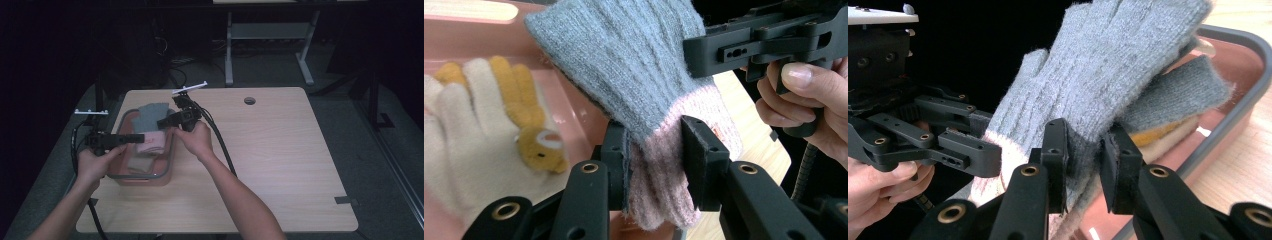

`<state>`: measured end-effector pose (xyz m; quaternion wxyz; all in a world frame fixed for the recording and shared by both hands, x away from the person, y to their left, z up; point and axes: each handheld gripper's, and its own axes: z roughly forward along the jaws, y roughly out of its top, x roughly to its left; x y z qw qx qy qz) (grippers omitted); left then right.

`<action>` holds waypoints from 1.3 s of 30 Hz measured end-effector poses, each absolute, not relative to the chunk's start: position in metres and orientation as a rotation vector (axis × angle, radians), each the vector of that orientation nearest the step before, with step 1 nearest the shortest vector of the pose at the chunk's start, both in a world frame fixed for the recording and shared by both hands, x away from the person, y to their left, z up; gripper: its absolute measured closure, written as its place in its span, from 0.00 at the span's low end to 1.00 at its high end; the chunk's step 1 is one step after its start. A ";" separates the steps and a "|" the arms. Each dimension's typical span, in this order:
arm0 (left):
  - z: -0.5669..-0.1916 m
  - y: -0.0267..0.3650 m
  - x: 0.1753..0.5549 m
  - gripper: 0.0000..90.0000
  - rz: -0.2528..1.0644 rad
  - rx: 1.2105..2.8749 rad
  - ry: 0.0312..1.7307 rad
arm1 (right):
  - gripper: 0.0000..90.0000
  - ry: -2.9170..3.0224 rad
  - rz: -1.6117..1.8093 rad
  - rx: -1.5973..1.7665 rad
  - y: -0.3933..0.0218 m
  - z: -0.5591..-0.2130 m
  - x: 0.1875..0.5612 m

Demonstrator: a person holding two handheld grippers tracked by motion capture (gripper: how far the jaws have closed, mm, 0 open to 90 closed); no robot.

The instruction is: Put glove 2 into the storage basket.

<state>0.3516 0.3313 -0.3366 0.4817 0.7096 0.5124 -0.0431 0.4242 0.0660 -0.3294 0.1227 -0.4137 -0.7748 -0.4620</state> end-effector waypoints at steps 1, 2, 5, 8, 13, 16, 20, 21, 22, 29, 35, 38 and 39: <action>-0.337 0.333 0.352 0.74 -0.105 1.731 1.249 | 0.83 -2.263 -1.345 -1.202 0.068 -0.330 0.425; -0.337 0.334 0.351 0.74 -0.104 1.724 1.253 | 0.83 -2.262 -1.347 -1.202 0.069 -0.330 0.425; -0.337 0.338 0.351 0.74 -0.100 1.717 1.258 | 0.83 -2.263 -1.344 -1.192 0.074 -0.331 0.427; -0.338 0.342 0.350 0.74 -0.098 1.716 1.262 | 0.83 -2.265 -1.344 -1.188 0.078 -0.331 0.427; -0.340 0.348 0.349 0.74 -0.095 1.710 1.280 | 0.83 -2.266 -1.332 -1.180 0.086 -0.333 0.428; -0.341 0.351 0.349 0.74 -0.091 1.715 1.282 | 0.83 -2.269 -1.329 -1.176 0.089 -0.335 0.429; -0.343 0.354 0.349 0.74 -0.091 1.711 1.293 | 0.83 -2.268 -1.331 -1.170 0.093 -0.338 0.431; -0.344 0.355 0.349 0.74 -0.091 1.714 1.294 | 0.83 -2.261 -1.325 -1.174 0.094 -0.339 0.431; -0.345 0.355 0.349 0.74 -0.090 1.718 1.295 | 0.83 -2.261 -1.326 -1.171 0.095 -0.340 0.431; -0.349 0.360 0.350 0.74 -0.084 1.725 1.309 | 0.83 -2.255 -1.307 -1.174 0.101 -0.346 0.433; -0.354 0.364 0.350 0.74 -0.082 1.729 1.324 | 0.83 -2.249 -1.292 -1.175 0.106 -0.352 0.434; -0.358 0.366 0.351 0.74 -0.086 1.735 1.331 | 0.83 -2.255 -1.277 -1.176 0.110 -0.356 0.435; -0.359 0.366 0.351 0.74 -0.087 1.733 1.337 | 0.83 -2.261 -1.274 -1.173 0.110 -0.357 0.436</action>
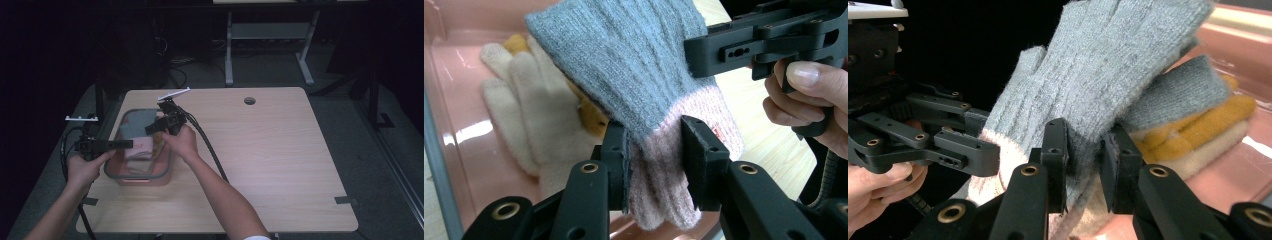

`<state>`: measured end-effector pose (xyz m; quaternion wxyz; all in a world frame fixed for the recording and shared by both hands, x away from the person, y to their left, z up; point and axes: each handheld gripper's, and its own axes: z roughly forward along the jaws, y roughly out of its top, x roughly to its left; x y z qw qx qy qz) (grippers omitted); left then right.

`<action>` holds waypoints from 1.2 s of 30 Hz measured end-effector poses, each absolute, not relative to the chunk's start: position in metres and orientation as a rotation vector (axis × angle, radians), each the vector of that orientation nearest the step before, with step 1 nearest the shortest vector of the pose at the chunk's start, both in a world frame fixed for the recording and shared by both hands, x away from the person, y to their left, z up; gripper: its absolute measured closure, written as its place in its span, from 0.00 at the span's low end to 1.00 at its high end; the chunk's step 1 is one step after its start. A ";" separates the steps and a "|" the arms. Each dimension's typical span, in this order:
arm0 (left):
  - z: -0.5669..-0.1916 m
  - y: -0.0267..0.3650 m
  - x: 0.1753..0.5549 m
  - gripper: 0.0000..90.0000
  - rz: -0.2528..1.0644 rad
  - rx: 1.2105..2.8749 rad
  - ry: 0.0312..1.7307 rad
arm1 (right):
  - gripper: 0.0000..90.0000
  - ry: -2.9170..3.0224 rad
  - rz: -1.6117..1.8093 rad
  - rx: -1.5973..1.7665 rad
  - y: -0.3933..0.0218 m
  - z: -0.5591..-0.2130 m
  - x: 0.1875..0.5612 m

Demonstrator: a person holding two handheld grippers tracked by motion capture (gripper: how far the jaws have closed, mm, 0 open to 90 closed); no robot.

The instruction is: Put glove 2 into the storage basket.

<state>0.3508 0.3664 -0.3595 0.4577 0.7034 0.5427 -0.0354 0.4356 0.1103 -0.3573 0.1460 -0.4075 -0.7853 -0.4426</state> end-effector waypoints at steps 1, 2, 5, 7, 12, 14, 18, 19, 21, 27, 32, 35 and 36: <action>-0.361 0.367 0.351 0.74 -0.089 1.739 1.340 | 0.83 -2.256 -1.271 -1.181 0.112 -0.359 0.436; -0.362 0.367 0.351 0.74 -0.090 1.739 1.343 | 0.83 -2.261 -1.260 -1.177 0.112 -0.360 0.436; -0.366 0.369 0.352 0.74 -0.094 1.741 1.352 | 0.83 -2.266 -1.248 -1.180 0.115 -0.364 0.437; -0.368 0.370 0.352 0.74 -0.095 1.745 1.356 | 0.83 -2.266 -1.237 -1.186 0.117 -0.367 0.437; -0.374 0.371 0.353 0.74 -0.096 1.765 1.368 | 0.83 -2.283 -1.212 -1.183 0.121 -0.374 0.438; -0.375 0.371 0.353 0.74 -0.097 1.772 1.375 | 0.83 -2.292 -1.202 -1.181 0.122 -0.376 0.438; -0.379 0.372 0.353 0.73 -0.099 1.783 1.384 | 0.82 -2.308 -1.175 -1.190 0.126 -0.380 0.438; -0.380 0.371 0.353 0.74 -0.100 1.788 1.387 | 0.82 -2.314 -1.170 -1.191 0.126 -0.381 0.438; -0.382 0.371 0.353 0.73 -0.102 1.793 1.390 | 0.82 -2.333 -1.152 -1.183 0.127 -0.383 0.438; -0.388 0.370 0.355 0.73 -0.106 1.817 1.412 | 0.82 -2.357 -1.115 -1.195 0.131 -0.388 0.438; -0.392 0.370 0.357 0.72 -0.117 1.842 1.430 | 0.80 -2.395 -1.088 -1.191 0.134 -0.391 0.437; -0.395 0.369 0.357 0.71 -0.106 1.859 1.449 | 0.78 -2.424 -1.073 -1.186 0.136 -0.392 0.437; -0.396 0.369 0.357 0.71 -0.103 1.868 1.455 | 0.78 -2.440 -1.068 -1.193 0.136 -0.393 0.436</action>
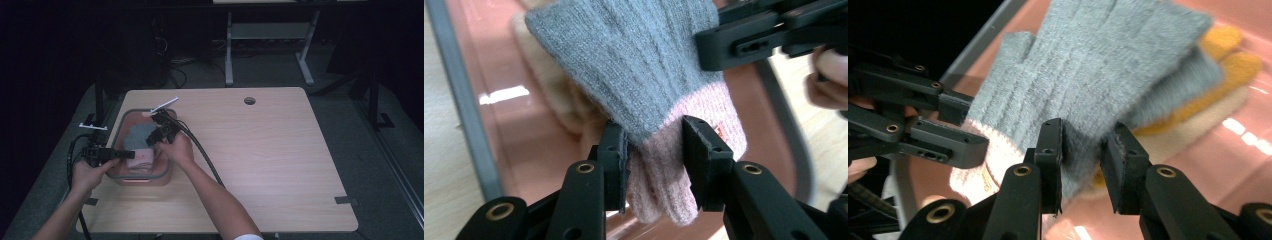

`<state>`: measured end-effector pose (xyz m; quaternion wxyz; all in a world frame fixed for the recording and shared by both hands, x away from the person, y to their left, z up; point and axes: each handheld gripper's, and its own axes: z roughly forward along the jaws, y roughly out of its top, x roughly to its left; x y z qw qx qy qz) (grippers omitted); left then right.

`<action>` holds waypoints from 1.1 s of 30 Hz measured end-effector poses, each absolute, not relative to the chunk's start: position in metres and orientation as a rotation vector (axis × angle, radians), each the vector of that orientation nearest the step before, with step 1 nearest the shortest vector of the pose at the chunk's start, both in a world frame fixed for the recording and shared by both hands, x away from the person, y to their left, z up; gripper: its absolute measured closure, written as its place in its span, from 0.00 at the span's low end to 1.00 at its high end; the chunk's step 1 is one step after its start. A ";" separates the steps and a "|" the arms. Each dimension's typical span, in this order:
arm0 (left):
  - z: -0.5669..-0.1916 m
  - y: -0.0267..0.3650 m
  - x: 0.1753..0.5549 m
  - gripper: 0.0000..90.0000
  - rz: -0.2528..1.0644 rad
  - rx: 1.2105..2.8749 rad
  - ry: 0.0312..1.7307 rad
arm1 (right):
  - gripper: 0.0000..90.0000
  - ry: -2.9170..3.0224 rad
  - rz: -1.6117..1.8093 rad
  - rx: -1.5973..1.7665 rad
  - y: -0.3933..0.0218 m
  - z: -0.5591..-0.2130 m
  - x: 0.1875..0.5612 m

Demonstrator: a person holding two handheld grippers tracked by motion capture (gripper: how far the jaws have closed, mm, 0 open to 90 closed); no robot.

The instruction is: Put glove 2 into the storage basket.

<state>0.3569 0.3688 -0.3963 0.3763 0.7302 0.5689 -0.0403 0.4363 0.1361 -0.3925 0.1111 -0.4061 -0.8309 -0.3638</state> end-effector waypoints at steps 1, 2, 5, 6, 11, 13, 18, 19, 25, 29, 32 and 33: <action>-0.397 0.370 0.357 0.71 -0.107 1.866 1.459 | 0.78 -2.451 -1.064 -1.197 0.136 -0.393 0.436; -0.399 0.370 0.357 0.70 -0.109 1.856 1.459 | 0.77 -2.452 -1.062 -1.199 0.136 -0.393 0.436; -0.399 0.371 0.358 0.70 -0.102 1.865 1.459 | 0.76 -2.449 -1.070 -1.198 0.134 -0.391 0.437; -0.398 0.371 0.358 0.69 -0.101 1.869 1.457 | 0.75 -2.449 -1.073 -1.197 0.134 -0.390 0.437; -0.394 0.369 0.358 0.64 -0.075 1.852 1.468 | 0.71 -2.462 -1.066 -1.199 0.132 -0.388 0.436; -0.391 0.369 0.358 0.63 -0.065 1.850 1.461 | 0.69 -2.464 -1.068 -1.204 0.131 -0.387 0.437; -0.384 0.371 0.358 0.61 -0.039 1.827 1.460 | 0.66 -2.454 -1.097 -1.214 0.125 -0.382 0.438; -0.382 0.371 0.358 0.61 -0.033 1.822 1.465 | 0.66 -2.451 -1.103 -1.209 0.123 -0.380 0.438; -0.376 0.372 0.357 0.60 -0.016 1.806 1.456 | 0.65 -2.416 -1.145 -1.196 0.114 -0.373 0.438; -0.370 0.371 0.356 0.60 0.002 1.795 1.438 | 0.63 -2.405 -1.167 -1.194 0.108 -0.368 0.436; -0.365 0.370 0.355 0.60 0.010 1.781 1.426 | 0.61 -2.393 -1.189 -1.191 0.103 -0.364 0.434; -0.363 0.370 0.355 0.60 0.013 1.779 1.422 | 0.61 -2.392 -1.194 -1.187 0.101 -0.363 0.434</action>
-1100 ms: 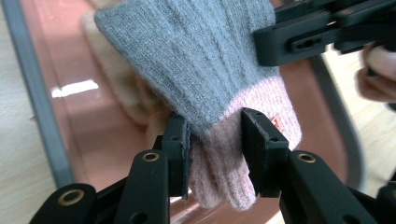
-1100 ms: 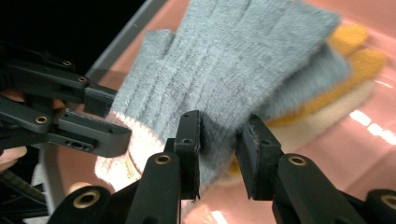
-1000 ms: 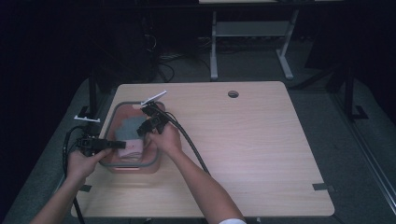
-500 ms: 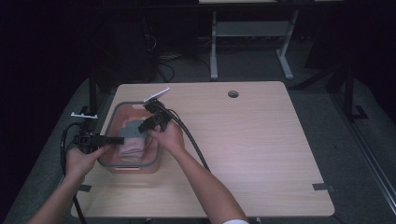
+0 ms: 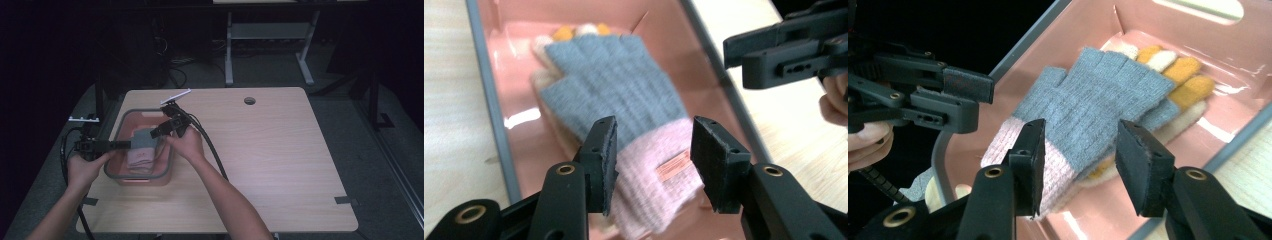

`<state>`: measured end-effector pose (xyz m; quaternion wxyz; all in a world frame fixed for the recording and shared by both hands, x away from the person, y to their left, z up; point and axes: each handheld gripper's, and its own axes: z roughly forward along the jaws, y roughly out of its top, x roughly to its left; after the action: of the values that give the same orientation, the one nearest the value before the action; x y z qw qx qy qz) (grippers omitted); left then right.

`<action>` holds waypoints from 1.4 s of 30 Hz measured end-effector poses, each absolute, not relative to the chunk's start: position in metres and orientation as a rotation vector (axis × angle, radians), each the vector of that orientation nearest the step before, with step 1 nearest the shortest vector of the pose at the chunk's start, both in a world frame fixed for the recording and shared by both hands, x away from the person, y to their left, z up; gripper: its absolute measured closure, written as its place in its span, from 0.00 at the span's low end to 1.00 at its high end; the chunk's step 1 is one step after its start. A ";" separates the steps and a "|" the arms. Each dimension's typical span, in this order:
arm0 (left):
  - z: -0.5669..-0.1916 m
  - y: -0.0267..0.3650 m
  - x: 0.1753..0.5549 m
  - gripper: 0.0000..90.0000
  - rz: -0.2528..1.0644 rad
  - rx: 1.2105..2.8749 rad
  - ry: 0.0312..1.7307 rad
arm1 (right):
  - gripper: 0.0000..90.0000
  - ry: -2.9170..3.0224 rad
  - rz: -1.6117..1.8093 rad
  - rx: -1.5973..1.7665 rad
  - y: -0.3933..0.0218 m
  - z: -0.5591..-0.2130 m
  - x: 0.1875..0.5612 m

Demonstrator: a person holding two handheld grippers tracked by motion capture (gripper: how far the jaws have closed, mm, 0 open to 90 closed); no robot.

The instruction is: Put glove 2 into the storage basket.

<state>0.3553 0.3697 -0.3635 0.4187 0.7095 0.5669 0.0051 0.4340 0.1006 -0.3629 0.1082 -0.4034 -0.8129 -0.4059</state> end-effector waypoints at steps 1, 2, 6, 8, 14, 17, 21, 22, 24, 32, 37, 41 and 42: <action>-0.362 0.369 0.355 0.59 0.015 1.780 1.417 | 0.60 -2.393 -1.198 -1.188 0.099 -0.362 0.434; -0.360 0.367 0.355 0.59 0.020 1.780 1.409 | 0.60 -2.390 -1.204 -1.188 0.097 -0.361 0.434; -0.355 0.360 0.356 0.59 0.027 1.771 1.385 | 0.58 -2.371 -1.235 -1.182 0.087 -0.356 0.434; -0.352 0.357 0.357 0.58 0.028 1.769 1.371 | 0.57 -2.359 -1.251 -1.190 0.082 -0.353 0.434; -0.349 0.348 0.357 0.56 0.028 1.778 1.346 | 0.55 -2.342 -1.285 -1.194 0.067 -0.349 0.432; -0.348 0.344 0.358 0.55 0.026 1.778 1.338 | 0.54 -2.338 -1.294 -1.194 0.060 -0.348 0.432; -0.345 0.339 0.358 0.55 0.026 1.783 1.323 | 0.53 -2.333 -1.310 -1.199 0.052 -0.344 0.431; -0.344 0.337 0.359 0.54 0.027 1.780 1.318 | 0.52 -2.334 -1.317 -1.198 0.051 -0.343 0.431; -0.343 0.334 0.359 0.54 0.028 1.785 1.312 | 0.52 -2.331 -1.323 -1.203 0.047 -0.341 0.431; -0.338 0.310 0.357 0.50 0.020 1.815 1.250 | 0.51 -2.326 -1.341 -1.246 0.024 -0.337 0.428; -0.336 0.290 0.357 0.48 0.006 1.842 1.201 | 0.50 -2.312 -1.355 -1.295 0.001 -0.337 0.423; -0.335 0.270 0.357 0.46 -0.004 1.861 1.163 | 0.48 -2.298 -1.375 -1.341 -0.020 -0.337 0.420; -0.335 0.266 0.357 0.45 -0.008 1.865 1.156 | 0.48 -2.296 -1.371 -1.349 -0.025 -0.336 0.419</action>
<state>0.3568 0.2661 -0.3347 0.4564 0.7563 0.4687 -0.0033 0.4195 -0.0249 -0.3365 0.0731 -0.4493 -0.7644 -0.4565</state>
